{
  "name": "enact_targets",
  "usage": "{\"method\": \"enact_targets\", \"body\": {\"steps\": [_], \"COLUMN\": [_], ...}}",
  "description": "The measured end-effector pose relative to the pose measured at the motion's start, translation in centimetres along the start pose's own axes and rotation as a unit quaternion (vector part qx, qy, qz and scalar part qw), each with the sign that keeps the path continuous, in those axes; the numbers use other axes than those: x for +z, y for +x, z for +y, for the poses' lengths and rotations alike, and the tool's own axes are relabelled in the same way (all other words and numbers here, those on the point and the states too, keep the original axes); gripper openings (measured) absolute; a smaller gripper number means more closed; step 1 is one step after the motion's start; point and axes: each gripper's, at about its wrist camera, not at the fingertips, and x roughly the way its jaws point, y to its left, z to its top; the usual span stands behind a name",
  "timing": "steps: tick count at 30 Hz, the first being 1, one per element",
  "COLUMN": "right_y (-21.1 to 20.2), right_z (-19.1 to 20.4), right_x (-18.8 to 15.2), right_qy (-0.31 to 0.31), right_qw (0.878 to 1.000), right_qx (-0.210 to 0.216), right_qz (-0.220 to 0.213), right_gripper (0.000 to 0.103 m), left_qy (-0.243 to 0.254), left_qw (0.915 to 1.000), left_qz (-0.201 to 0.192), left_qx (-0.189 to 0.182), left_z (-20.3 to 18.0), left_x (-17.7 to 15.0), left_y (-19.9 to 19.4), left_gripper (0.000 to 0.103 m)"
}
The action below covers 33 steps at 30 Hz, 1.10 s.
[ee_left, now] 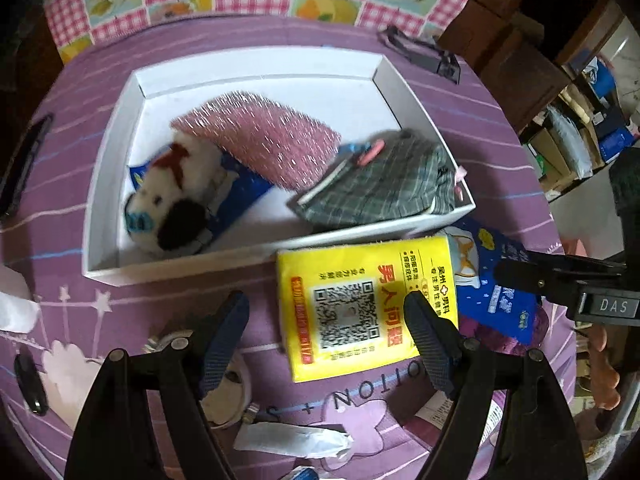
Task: Organize soft objects
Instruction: 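Grasp the yellow QR-printed packet with the left gripper while the right gripper grasps the blue packet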
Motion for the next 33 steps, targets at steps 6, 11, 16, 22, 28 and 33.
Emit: {"method": "enact_targets", "body": {"steps": [6,11,16,22,28,33], "right_y": [2.1,2.0,1.0,-1.6,-4.1,-6.1], "right_z": [1.9,3.1,4.0,5.5,7.0,7.7], "right_x": [0.2,0.0,-0.2,-0.5,-0.8,-1.3], "right_qy": [-0.034,-0.056,-0.065,-0.073,-0.089,-0.097], "right_qw": [0.998,0.995,0.996,0.996,0.993,0.989], "right_qx": [-0.045,-0.077,-0.055,-0.034,0.001,0.007], "right_qz": [0.022,0.013,-0.002,-0.044,-0.080,-0.113], "right_gripper": [0.065,0.045,0.023,0.013,0.008,0.008], "left_qy": [-0.003,-0.012,-0.034,-0.020,-0.022,-0.022], "left_qw": [0.9998,0.9999,0.9992,0.9988,0.9940,0.9880], "left_qz": [0.012,-0.002,-0.004,-0.029,-0.074,-0.102], "left_qx": [-0.014,-0.004,-0.018,-0.036,-0.078,-0.114], "left_z": [-0.9,-1.5,-1.0,-1.5,-1.3,-0.9], "left_x": [-0.5,-0.9,-0.9,-1.0,-1.0,-1.1], "left_y": [1.7,2.1,1.6,-1.0,-3.5,-5.6], "left_gripper": [0.080,0.079,0.060,0.031,0.030,0.029]}}
